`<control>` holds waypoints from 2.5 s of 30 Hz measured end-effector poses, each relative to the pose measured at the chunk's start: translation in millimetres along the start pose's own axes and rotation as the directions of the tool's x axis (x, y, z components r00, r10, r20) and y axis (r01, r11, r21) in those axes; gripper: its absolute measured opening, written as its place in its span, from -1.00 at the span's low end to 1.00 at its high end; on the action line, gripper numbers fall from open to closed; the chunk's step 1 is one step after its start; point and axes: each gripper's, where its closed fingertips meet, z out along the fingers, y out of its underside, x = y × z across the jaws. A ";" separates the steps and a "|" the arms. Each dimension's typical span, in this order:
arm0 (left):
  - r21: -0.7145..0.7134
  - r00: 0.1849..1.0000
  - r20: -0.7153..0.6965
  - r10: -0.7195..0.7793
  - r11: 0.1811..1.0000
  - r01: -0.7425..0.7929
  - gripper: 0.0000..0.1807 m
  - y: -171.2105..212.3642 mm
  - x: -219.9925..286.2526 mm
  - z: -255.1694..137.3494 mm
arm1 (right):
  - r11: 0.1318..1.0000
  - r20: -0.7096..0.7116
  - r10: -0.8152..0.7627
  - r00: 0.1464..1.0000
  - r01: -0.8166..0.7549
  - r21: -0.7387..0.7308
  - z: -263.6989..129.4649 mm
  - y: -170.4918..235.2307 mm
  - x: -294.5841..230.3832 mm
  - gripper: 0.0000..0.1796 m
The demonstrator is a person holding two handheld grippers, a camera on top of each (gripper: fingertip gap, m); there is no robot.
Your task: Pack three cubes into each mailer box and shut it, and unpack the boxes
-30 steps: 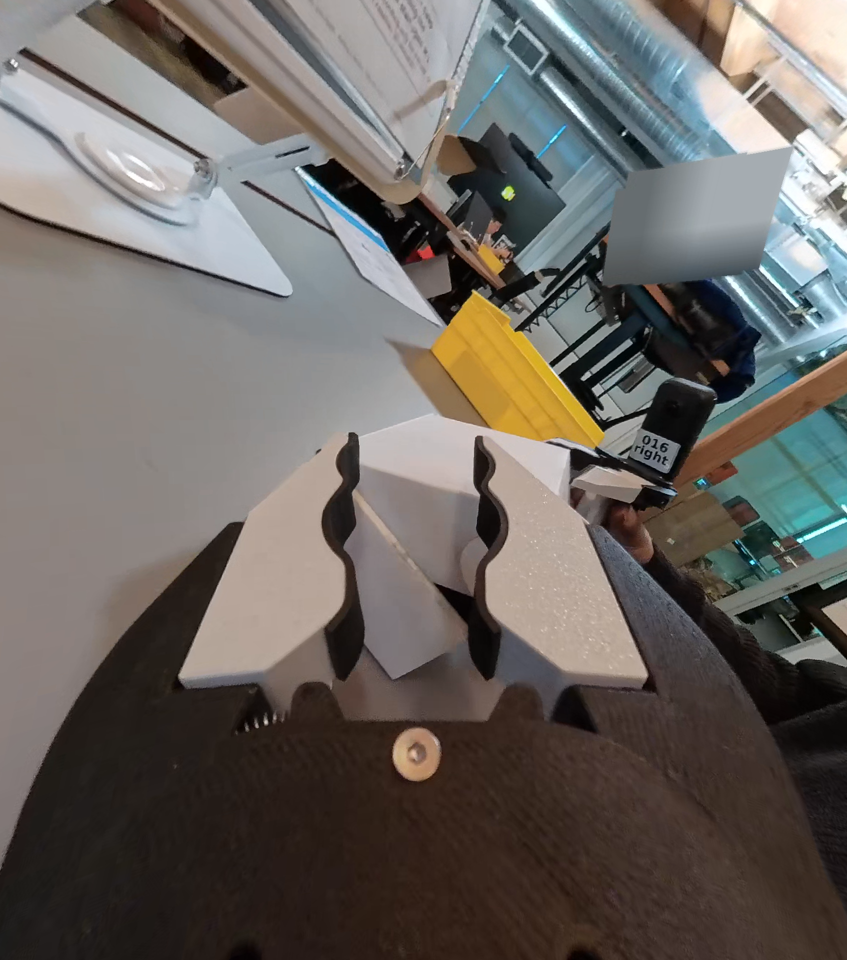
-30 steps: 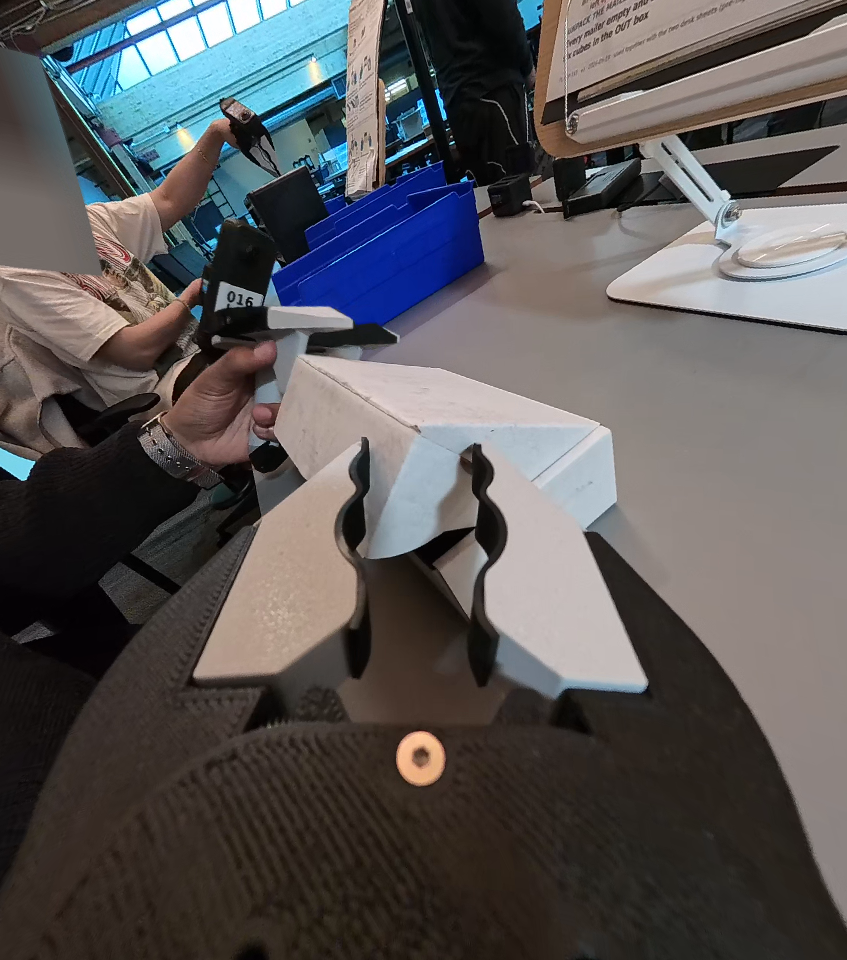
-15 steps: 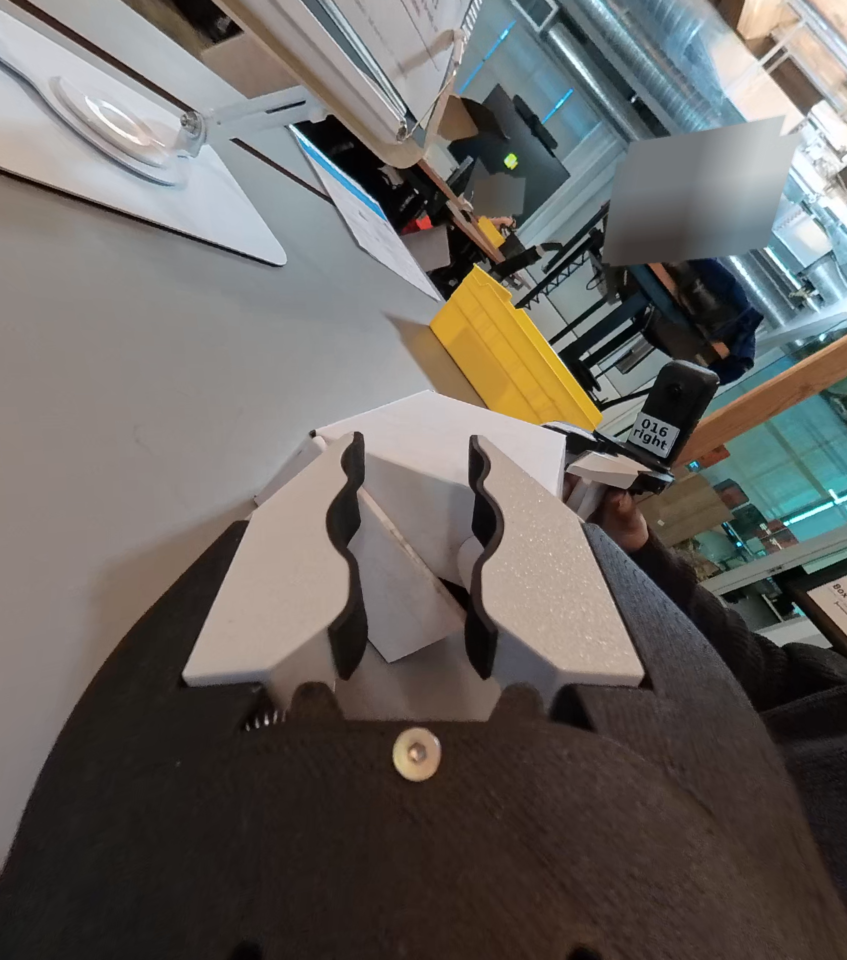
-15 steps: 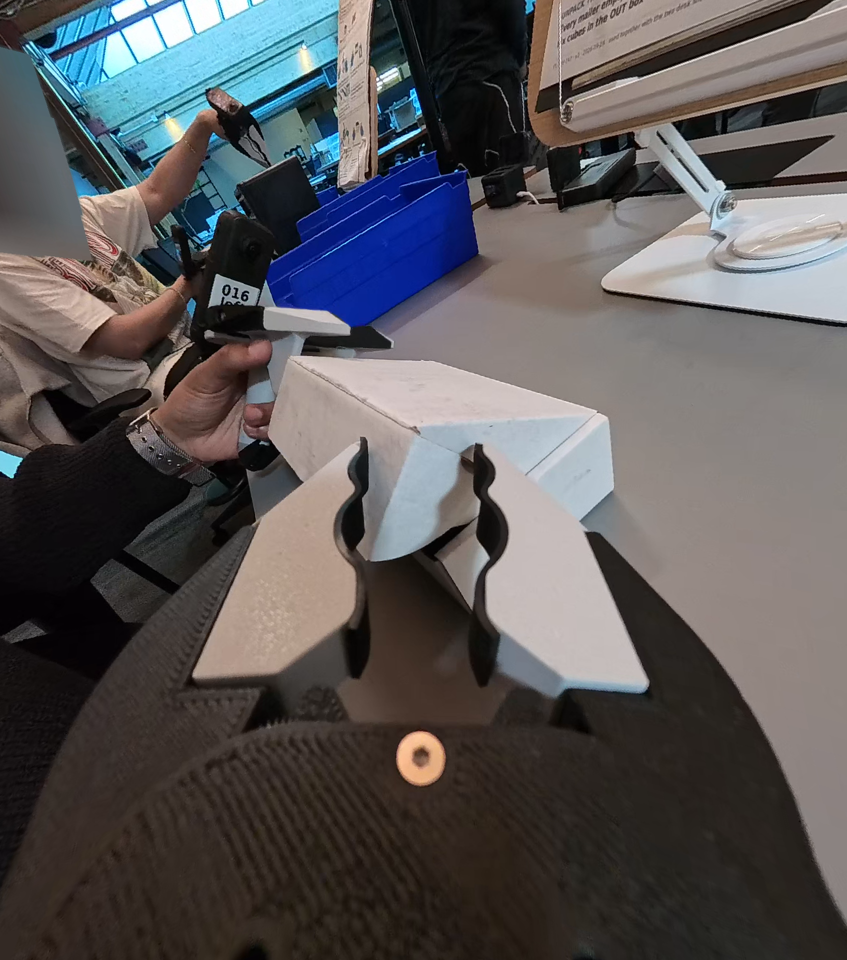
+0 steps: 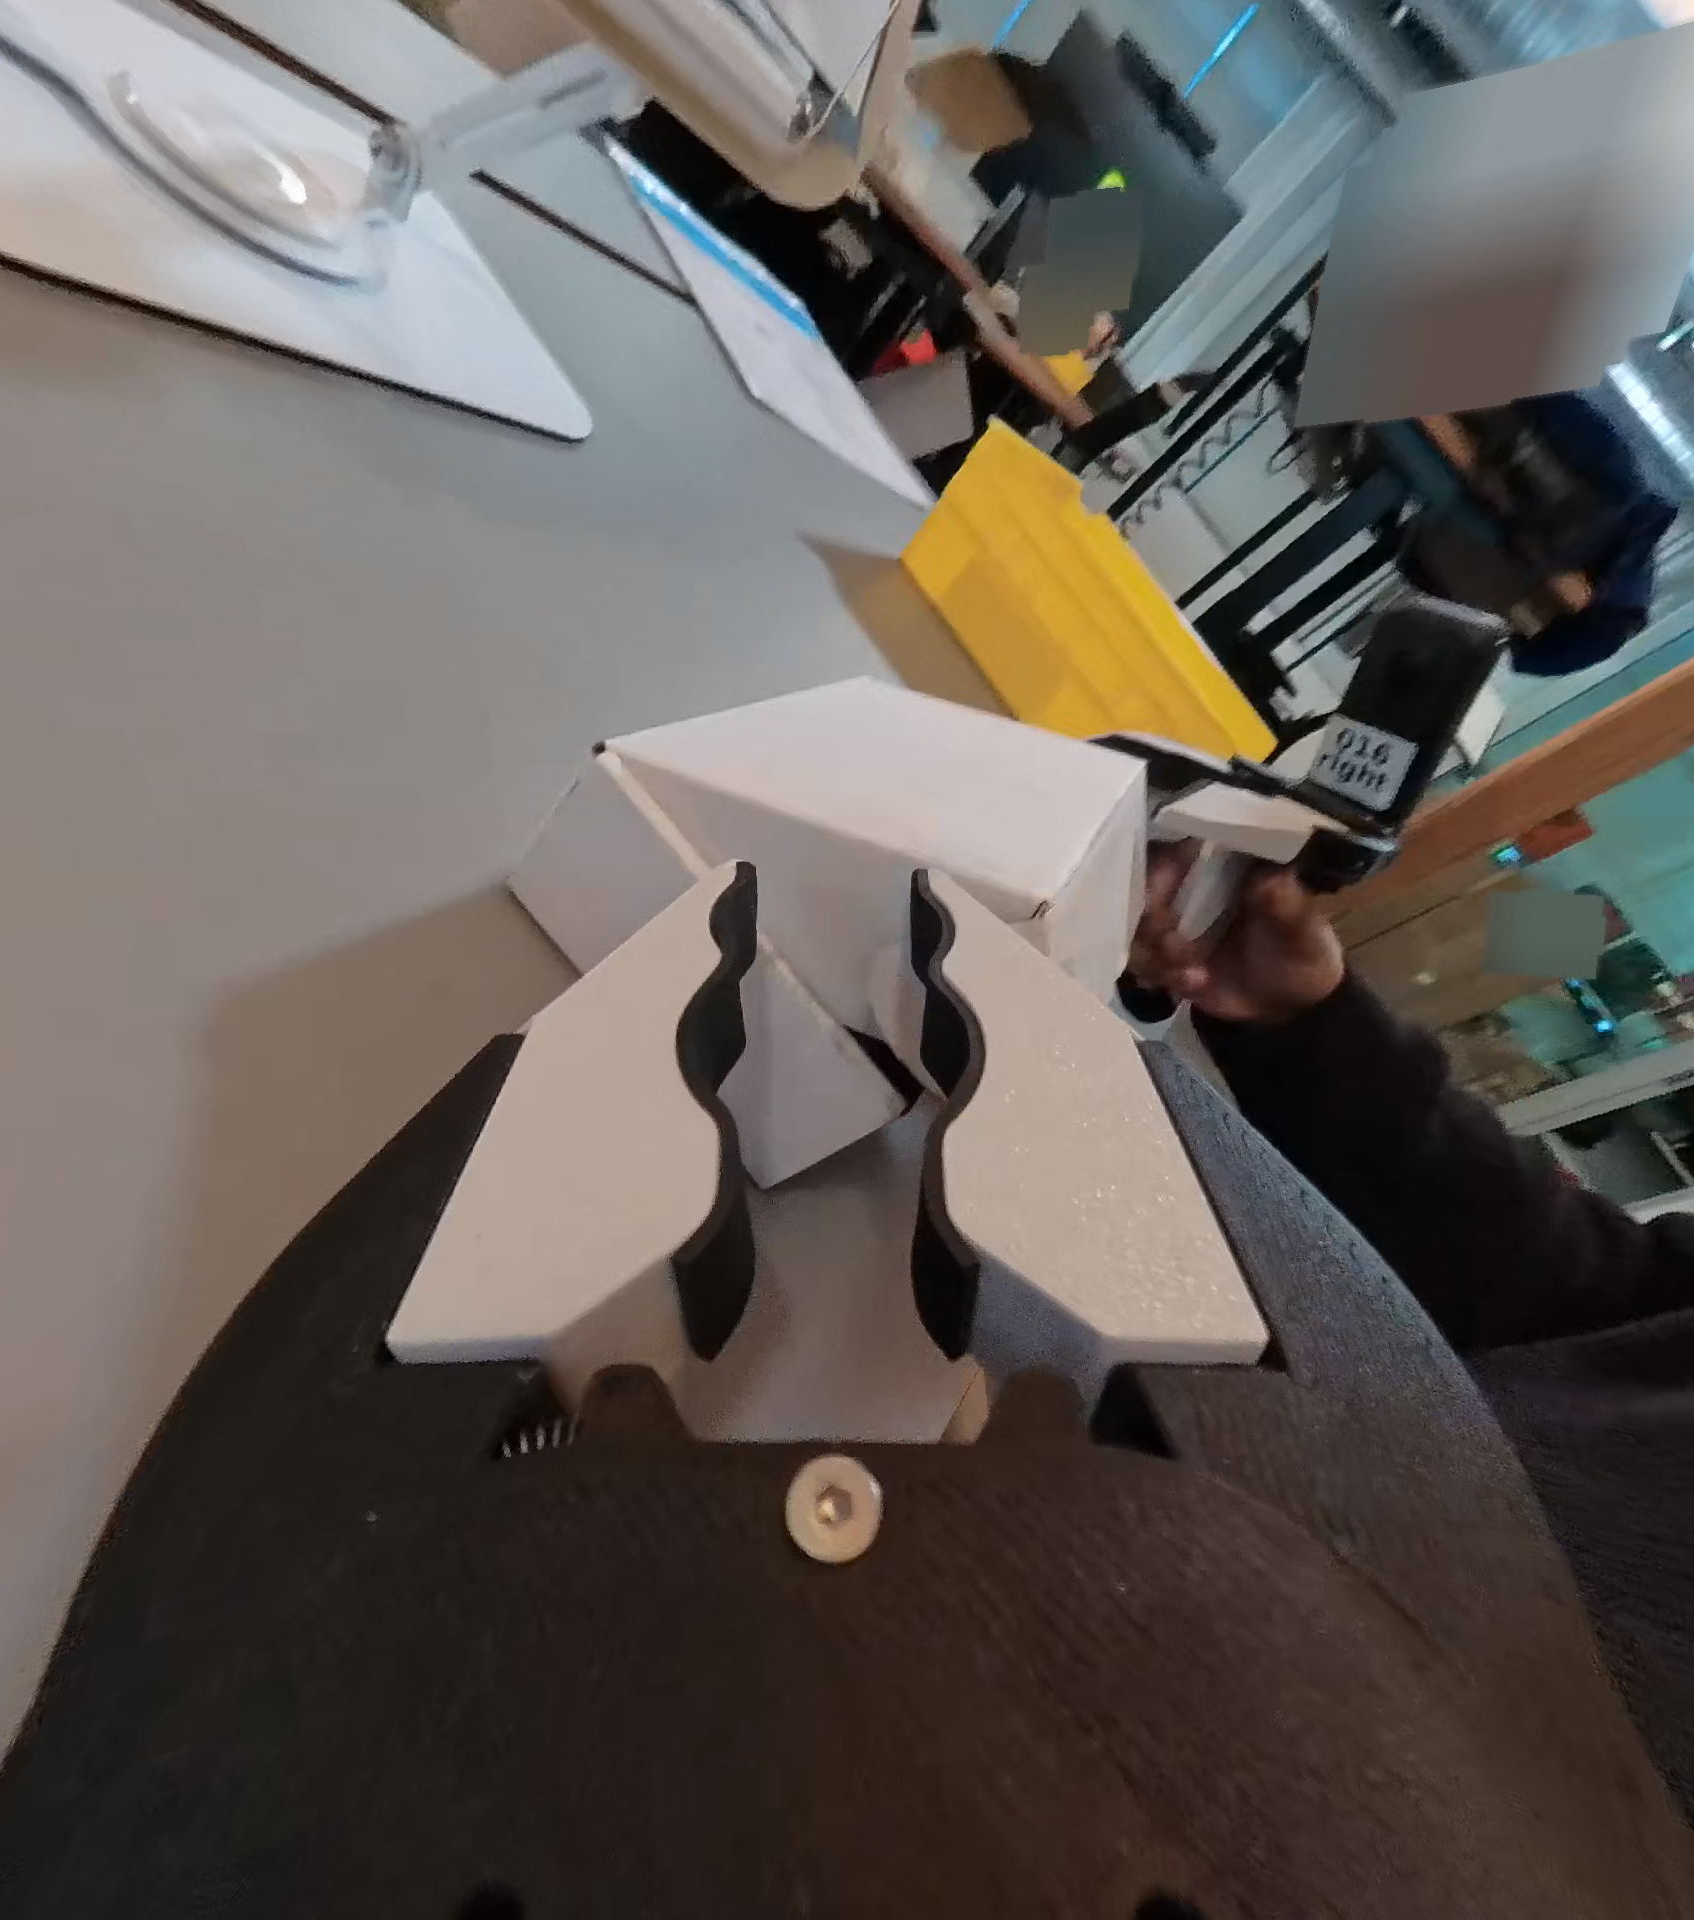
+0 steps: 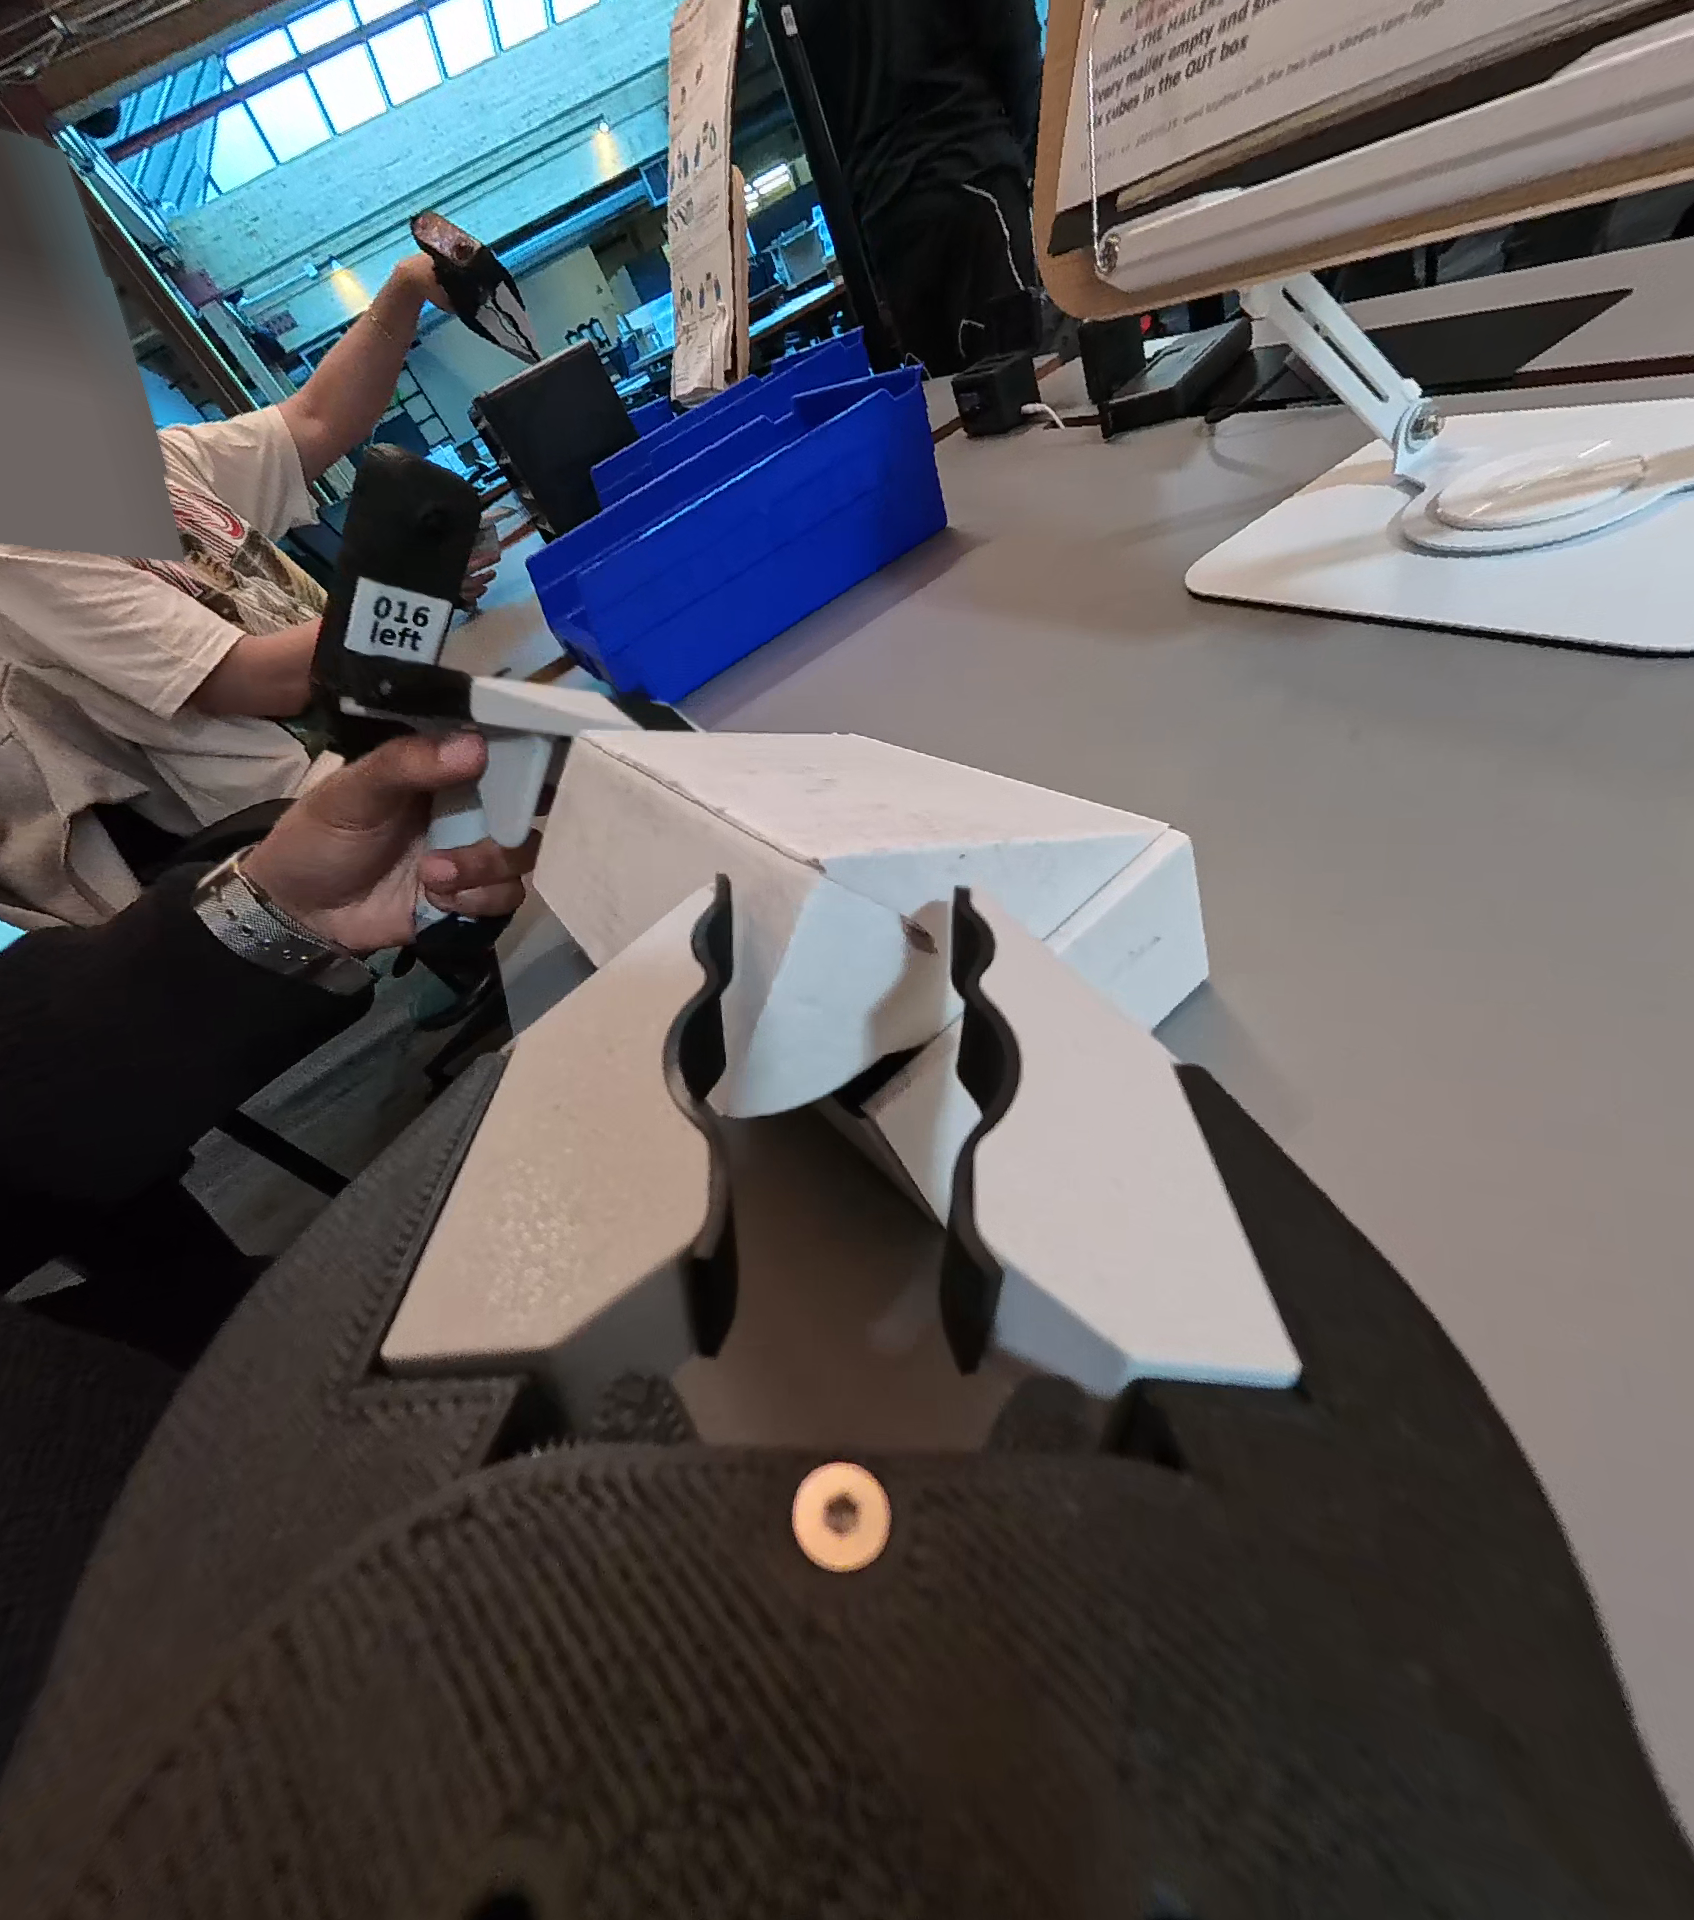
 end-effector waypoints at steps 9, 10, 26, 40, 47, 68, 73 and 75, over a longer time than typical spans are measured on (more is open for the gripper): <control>-0.092 0.998 -0.038 -0.046 0.995 0.043 -0.77 16.4 5.4 2.0 | 0.981 -0.055 -0.192 0.980 0.193 0.014 3.0 -5.9 -13.9 -0.56; -0.098 0.998 -0.037 -0.054 0.994 0.050 -0.77 18.0 5.3 1.1 | 0.976 -0.060 -0.218 0.974 0.218 0.000 5.6 -3.4 -16.2 -0.56; -0.165 0.988 -0.086 -0.126 0.980 0.111 -0.74 38.6 13.6 -4.0 | 0.997 -0.172 -0.067 0.983 0.074 0.030 -3.1 -8.3 17.0 -0.55; -0.107 0.998 -0.068 -0.002 0.994 -0.005 -0.69 28.8 12.3 -3.9 | 0.998 -0.131 0.029 0.991 -0.023 0.053 -3.5 -8.2 18.0 -0.56; -0.111 0.998 -0.068 -0.003 0.994 -0.004 -0.68 25.3 12.6 -12.8 | 0.996 -0.099 0.091 0.991 -0.088 0.035 -4.0 -3.4 19.9 -0.56; -0.270 0.994 -0.091 0.054 0.960 -0.077 -0.79 56.2 16.3 -2.4 | 0.984 -0.011 0.177 0.984 -0.178 -0.029 4.7 9.4 10.8 -0.51; -0.287 0.991 -0.101 0.090 0.951 -0.115 -0.75 60.2 21.1 0.6 | 0.983 -0.019 0.182 0.983 -0.182 -0.012 5.5 7.3 11.7 -0.45; -0.293 0.988 -0.111 0.111 0.946 -0.139 -0.75 61.9 24.1 1.6 | 0.983 -0.022 0.183 0.983 -0.183 -0.006 5.6 6.5 12.0 -0.43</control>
